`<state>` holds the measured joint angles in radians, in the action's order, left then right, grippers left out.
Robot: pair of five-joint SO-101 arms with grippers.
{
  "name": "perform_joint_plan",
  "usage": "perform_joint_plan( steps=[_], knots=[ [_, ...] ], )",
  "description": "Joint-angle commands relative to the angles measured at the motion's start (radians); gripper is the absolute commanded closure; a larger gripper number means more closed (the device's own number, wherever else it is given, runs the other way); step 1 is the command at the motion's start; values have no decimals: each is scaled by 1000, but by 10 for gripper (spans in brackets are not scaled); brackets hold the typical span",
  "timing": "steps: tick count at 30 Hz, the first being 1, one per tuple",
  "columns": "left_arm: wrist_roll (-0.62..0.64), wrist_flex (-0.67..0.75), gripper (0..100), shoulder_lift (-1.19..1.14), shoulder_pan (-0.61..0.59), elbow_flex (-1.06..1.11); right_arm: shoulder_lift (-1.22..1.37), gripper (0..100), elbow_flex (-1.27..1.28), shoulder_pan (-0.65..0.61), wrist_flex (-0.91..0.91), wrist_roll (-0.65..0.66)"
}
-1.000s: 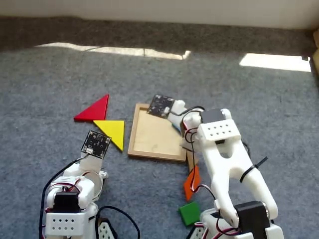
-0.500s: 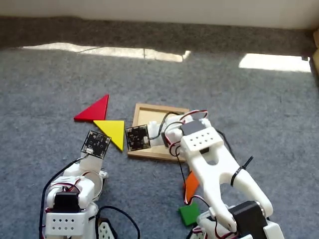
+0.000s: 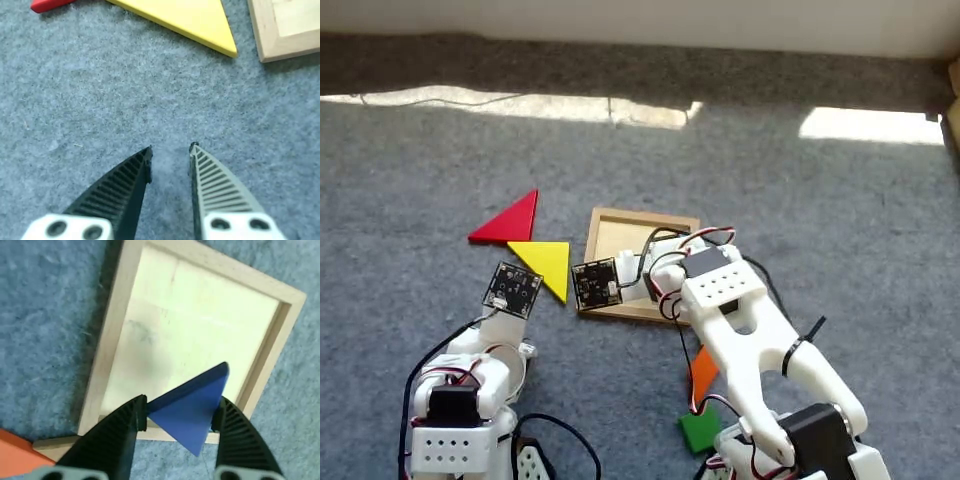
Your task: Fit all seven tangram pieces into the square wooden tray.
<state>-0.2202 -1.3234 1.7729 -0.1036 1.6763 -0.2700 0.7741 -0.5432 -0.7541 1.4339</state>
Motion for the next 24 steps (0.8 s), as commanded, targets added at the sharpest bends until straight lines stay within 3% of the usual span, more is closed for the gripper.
perform_joint_plan(
  steps=[1,5,9,16,18,20,22,24],
  knots=[
    [2,-5,867,50,12,19,-84,813,-18,-8,-45,8],
    [2,-5,867,50,12,19,-160,797,-12,-45,-157,-114],
    [2,-5,867,50,12,19,-196,711,-12,-45,-177,-219],
    [2,-5,867,50,12,19,-170,707,-18,-27,-177,-249],
    [2,-5,867,50,12,19,-171,745,-21,-15,-176,-255],
    [2,-5,867,50,12,19,-168,848,-56,-16,-147,-313],
    [2,-5,867,50,12,19,-165,987,-85,-19,-97,-445],
    [2,-5,867,50,12,19,-165,973,-104,-19,-33,-598]
  ],
)
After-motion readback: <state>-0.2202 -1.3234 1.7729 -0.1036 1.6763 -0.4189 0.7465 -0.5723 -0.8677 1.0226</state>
